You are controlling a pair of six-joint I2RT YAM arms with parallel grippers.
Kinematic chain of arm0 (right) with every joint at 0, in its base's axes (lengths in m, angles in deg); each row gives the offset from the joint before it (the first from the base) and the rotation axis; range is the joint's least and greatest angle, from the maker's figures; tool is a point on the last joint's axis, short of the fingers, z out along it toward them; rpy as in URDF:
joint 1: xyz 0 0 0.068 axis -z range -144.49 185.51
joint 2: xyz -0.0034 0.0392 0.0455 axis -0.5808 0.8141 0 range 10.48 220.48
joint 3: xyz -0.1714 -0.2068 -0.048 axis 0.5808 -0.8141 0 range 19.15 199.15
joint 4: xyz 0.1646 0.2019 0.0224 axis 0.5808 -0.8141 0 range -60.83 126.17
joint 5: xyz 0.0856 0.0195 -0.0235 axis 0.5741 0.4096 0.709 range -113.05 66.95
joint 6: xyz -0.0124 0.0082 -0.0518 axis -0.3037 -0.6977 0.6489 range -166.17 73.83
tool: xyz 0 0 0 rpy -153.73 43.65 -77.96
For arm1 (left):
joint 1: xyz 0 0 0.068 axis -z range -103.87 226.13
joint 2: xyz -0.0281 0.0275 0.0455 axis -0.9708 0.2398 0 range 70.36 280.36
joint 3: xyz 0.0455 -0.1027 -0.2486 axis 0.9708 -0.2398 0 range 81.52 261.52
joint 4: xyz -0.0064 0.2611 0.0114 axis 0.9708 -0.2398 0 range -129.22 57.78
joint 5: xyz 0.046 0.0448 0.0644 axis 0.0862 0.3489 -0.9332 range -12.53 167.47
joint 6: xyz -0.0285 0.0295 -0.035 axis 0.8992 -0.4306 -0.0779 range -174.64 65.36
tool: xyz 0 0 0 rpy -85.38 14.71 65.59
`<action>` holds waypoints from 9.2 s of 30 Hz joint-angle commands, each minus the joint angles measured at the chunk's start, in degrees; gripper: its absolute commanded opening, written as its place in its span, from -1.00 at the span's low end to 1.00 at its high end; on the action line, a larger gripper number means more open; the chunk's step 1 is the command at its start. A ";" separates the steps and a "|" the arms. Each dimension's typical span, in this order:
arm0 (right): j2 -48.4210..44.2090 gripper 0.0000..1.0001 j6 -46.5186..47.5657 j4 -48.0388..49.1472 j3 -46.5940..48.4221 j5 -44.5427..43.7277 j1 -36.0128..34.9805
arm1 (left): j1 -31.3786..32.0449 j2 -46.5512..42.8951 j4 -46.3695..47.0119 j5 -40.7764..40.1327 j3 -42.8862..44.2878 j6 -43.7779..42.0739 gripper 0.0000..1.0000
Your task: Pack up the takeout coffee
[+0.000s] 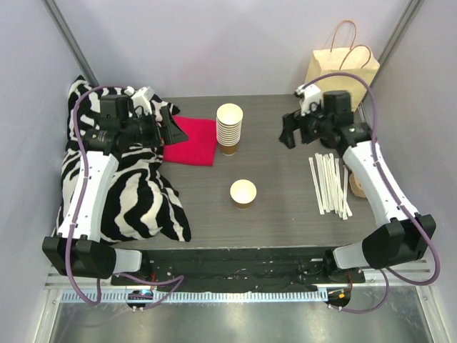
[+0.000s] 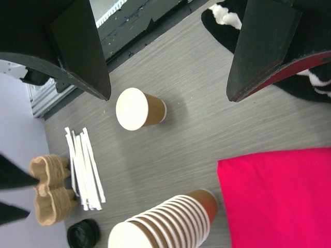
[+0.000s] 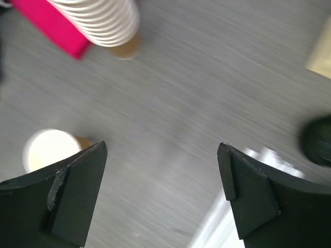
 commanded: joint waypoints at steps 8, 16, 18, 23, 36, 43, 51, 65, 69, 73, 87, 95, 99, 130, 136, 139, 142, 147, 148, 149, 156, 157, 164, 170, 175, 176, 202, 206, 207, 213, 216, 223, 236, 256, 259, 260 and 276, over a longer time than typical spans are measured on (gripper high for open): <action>15.87 0.65 40.42 -23.02 17.10 -4.16 22.34 | -0.23 2.76 -1.92 13.45 4.74 -6.48 0.99; 28.33 0.36 43.40 -20.47 26.92 -11.64 25.76 | -0.32 3.64 -0.60 15.74 4.29 -5.60 0.99; 34.05 0.33 34.03 -22.23 35.16 -9.11 27.61 | -0.23 3.64 -0.69 15.65 4.38 -5.60 0.99; 39.34 0.14 16.59 -20.57 41.01 -5.32 32.10 | -0.23 3.99 -0.42 15.30 4.30 -5.34 0.99; 41.27 -0.07 -3.04 -4.13 31.96 -8.13 32.63 | -0.32 4.69 0.45 14.86 3.68 -4.55 0.99; 43.74 -0.07 -4.62 -2.81 31.78 -7.43 32.54 | -0.23 5.31 0.63 14.86 3.77 -4.19 0.99; 45.41 -0.07 -4.36 -1.85 31.78 -8.74 32.54 | -0.32 5.05 1.24 14.86 2.54 -4.11 0.99; 47.52 -0.15 -4.97 -1.32 31.87 -8.92 32.19 | -0.32 5.48 1.68 14.51 1.57 -3.49 0.99; 47.87 -0.25 -4.80 -1.32 31.78 -9.01 32.01 | -0.23 5.75 1.86 14.42 1.75 -3.31 0.99; 47.69 -0.45 -4.62 -1.32 31.78 -9.45 32.01 | -0.23 5.92 1.68 14.59 1.84 -3.23 1.00; 43.57 -0.98 -4.89 -2.63 32.31 -9.27 32.01 | -0.23 5.84 1.16 14.77 1.92 -3.40 0.99; 40.31 -0.98 -4.62 -3.95 32.66 -7.43 32.01 | -0.23 4.70 1.77 15.30 0.00 -3.23 0.99; 39.61 -0.98 -4.97 -4.31 31.96 -6.20 32.01 | -0.32 1.71 7.56 15.03 -3.61 -0.60 0.99; 29.15 -0.98 -19.48 -2.72 13.85 -10.33 18.39 | 42.57 24.63 38.95 -18.10 14.20 -39.98 0.99; 28.62 -0.50 -18.07 -5.09 17.71 -11.56 21.72 | 42.75 26.76 39.74 -18.37 14.50 -34.87 0.99; 28.71 -0.20 -17.19 -5.88 18.77 -13.05 22.96 | 42.84 25.79 39.74 -18.63 12.13 -34.25 0.99; 30.02 -0.09 -17.01 -6.85 19.65 -13.41 23.05 | 42.75 25.17 40.09 -19.15 10.37 -32.94 0.99; 33.71 0.08 -21.23 -8.70 20.79 -8.06 24.10 | 42.75 23.95 40.18 -18.80 8.96 -30.92 0.99; 33.98 0.08 -22.28 -8.70 20.88 -7.52 24.19 | 42.84 23.86 40.27 -18.80 8.61 -30.83 0.99; 34.07 0.08 -22.64 -8.70 20.88 -6.99 24.37 | 42.75 23.42 40.18 -18.89 8.43 -30.82 0.99; 34.86 0.22 -25.01 -8.70 20.27 -4.79 25.86 | 42.75 22.80 40.27 -18.02 7.99 -28.89 0.99; 34.95 0.22 -25.01 -8.61 20.10 -3.92 26.04 | 42.75 22.80 40.27 -17.84 7.90 -28.54 0.99; 36.44 0.22 -26.85 -8.70 18.86 -0.32 27.44 | 42.75 22.80 40.27 -17.66 7.99 -28.01 1.00; 38.37 0.20 -28.35 -8.61 18.34 2.94 28.32 | 42.75 23.15 40.18 -17.49 8.69 -27.57 0.99; 39.17 0.13 -29.06 -8.26 18.42 5.14 28.59 | 42.75 23.50 40.01 -17.49 9.22 -27.31 0.99; 39.34 0.12 -29.40 -8.09 18.42 5.40 28.59 | 42.75 23.68 40.01 -17.57 9.30 -27.22 0.99; 43.03 -0.17 -31.87 -5.54 18.16 11.82 28.85 | 42.75 24.03 39.74 -18.10 8.69 -26.25 0.99; 43.91 -0.30 -31.78 -5.45 18.77 12.44 28.76 | 42.66 24.29 39.74 -18.10 8.78 -26.08 0.99; 44.18 -0.33 -31.78 -5.45 18.86 12.35 28.76 | 42.66 24.29 39.74 -18.10 8.78 -25.99 0.99; 44.97 -0.65 -31.34 -5.45 20.00 13.23 28.85 | 42.66 24.56 39.48 -18.28 8.86 -25.73 0.99; 44.62 -0.91 -31.43 -5.54 20.18 13.67 28.85 | 42.66 24.38 39.39 -18.19 8.25 -25.64 0.99; 40.93 -0.98 -31.87 -4.49 17.99 15.86 28.85 | 42.75 25.08 38.69 -17.22 8.95 -27.40 0.99; 37.59 -0.98 -31.26 -2.81 19.47 19.65 28.76 | 42.84 27.81 36.14 -16.69 15.37 -28.10 0.99; 20.46 -0.98 -1.44 -23.78 17.37 32.65 21.57 | 42.84 3.22 23.14 -3.78 1.41 -54.43 0.99; 16.77 -0.98 5.82 -32.77 14.30 30.72 14.98 | 44.85 -4.34 22.60 -3.07 -4.66 -67.53 1.00; 15.89 -0.98 8.10 -34.00 13.25 30.54 13.48 | 45.55 -7.06 20.51 -3.25 -5.71 -71.30 0.99; 6.91 -0.98 10.57 -36.03 1.55 32.38 -6.39 | 61.47 -2.34 6.08 -17.40 -7.57 -91.12 0.94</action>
